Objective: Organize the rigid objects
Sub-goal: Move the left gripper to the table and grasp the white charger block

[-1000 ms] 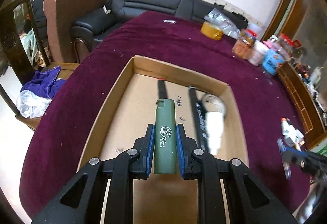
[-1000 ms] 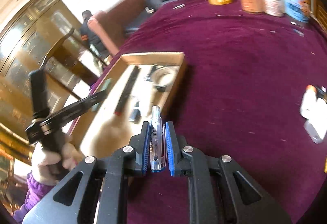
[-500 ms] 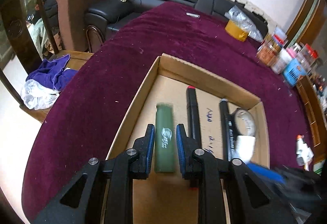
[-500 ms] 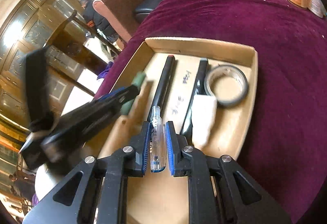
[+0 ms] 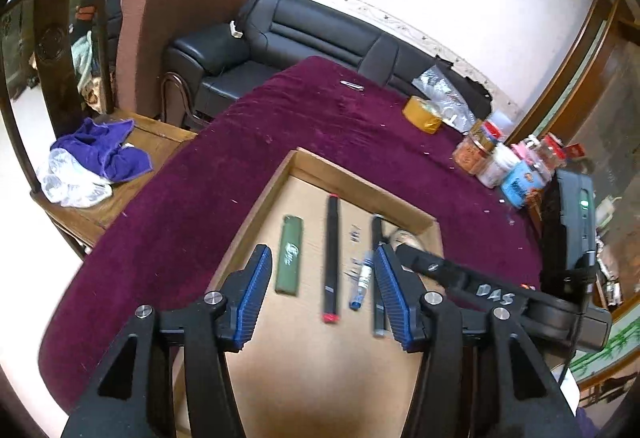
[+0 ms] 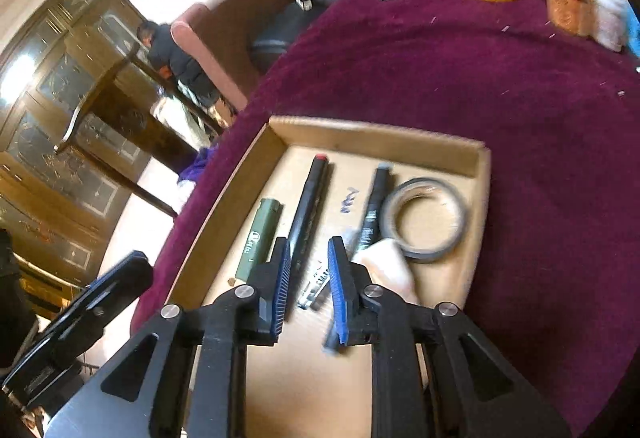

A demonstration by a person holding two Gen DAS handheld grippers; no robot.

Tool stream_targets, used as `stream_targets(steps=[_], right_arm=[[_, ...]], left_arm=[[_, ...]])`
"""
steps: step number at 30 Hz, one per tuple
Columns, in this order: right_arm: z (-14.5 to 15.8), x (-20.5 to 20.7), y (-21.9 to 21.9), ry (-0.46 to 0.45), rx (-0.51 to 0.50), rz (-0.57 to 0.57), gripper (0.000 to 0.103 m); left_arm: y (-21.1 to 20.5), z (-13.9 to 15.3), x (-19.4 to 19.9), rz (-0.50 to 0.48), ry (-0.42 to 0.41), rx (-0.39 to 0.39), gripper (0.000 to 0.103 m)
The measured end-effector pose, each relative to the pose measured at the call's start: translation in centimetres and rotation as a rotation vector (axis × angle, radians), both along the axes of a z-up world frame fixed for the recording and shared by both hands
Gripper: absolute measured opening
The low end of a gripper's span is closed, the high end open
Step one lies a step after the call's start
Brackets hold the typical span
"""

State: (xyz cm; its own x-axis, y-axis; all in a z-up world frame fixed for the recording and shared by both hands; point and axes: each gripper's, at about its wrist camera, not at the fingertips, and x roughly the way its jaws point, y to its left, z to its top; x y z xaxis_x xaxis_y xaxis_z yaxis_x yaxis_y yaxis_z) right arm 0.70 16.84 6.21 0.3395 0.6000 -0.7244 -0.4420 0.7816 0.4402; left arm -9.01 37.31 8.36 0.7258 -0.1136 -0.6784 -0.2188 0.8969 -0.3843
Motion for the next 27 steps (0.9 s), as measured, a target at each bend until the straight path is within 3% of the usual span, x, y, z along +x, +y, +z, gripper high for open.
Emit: stream_targets(steps=[2, 4, 5, 6, 8, 11, 14, 17, 19, 21, 22, 24, 27], right_arm=[[1.6, -1.3, -3.0, -0.081, -0.003, -0.030, 0.017], [2.9, -2.7, -6.7, -0.180, -0.032, -0.069, 0.033], [3.2, -3.1, -8.9, -0.217, -0.059, -0.096, 0.062], [3.2, -3.3, -11.1, -0.227, -0.095, -0.131, 0.079], [2.6, -3.0, -16.2, -0.205, -0.164, -0.238, 0.078], [1.6, -1.8, -25.0, -0.114, -0.131, -0.416, 0.078], [0.6, -1.0, -29.5, -0.076, -0.131, -0.493, 0.078], [-0.7, 0.4, -30.3, -0.033, -0.153, -0.491, 0.077], [-1.8, 1.3, -30.0, -0.011, -0.190, -0.500, 0.068], [-3.1, 1.7, -29.9, 0.018, -0.196, -0.487, 0.047], [-3.1, 1.9, -29.2, -0.009, -0.224, -0.482, 0.042], [-3.3, 1.7, -28.3, -0.009, -0.235, -0.451, 0.039], [-4.5, 0.7, -26.5, 0.057, -0.174, -0.333, 0.033]], left_arm=[[-1.2, 0.6, -0.5, -0.025, -0.020, -0.017, 0.048], [-3.2, 1.4, -1.5, -0.062, -0.055, -0.033, 0.048], [-4.2, 1.8, -1.9, -0.079, -0.070, -0.039, 0.052], [-5.1, 2.0, -2.4, -0.094, -0.084, -0.043, 0.055], [-7.8, 2.4, -3.1, -0.142, -0.114, -0.054, 0.057], [-11.7, 2.2, -3.6, -0.208, -0.126, -0.072, 0.057], [-15.4, 1.0, -3.2, -0.275, -0.092, -0.073, 0.057], [-18.0, -0.2, -2.8, -0.319, -0.034, -0.067, 0.057], [-19.1, -0.2, -2.9, -0.325, -0.024, -0.041, 0.057], [-19.5, 0.0, -3.4, -0.322, -0.024, -0.025, 0.057], [-19.7, 0.2, -3.6, -0.318, -0.023, -0.018, 0.057], [-19.6, 0.3, -3.9, -0.307, -0.025, -0.002, 0.057], [-19.5, 0.2, -3.9, -0.287, -0.017, 0.008, 0.057]])
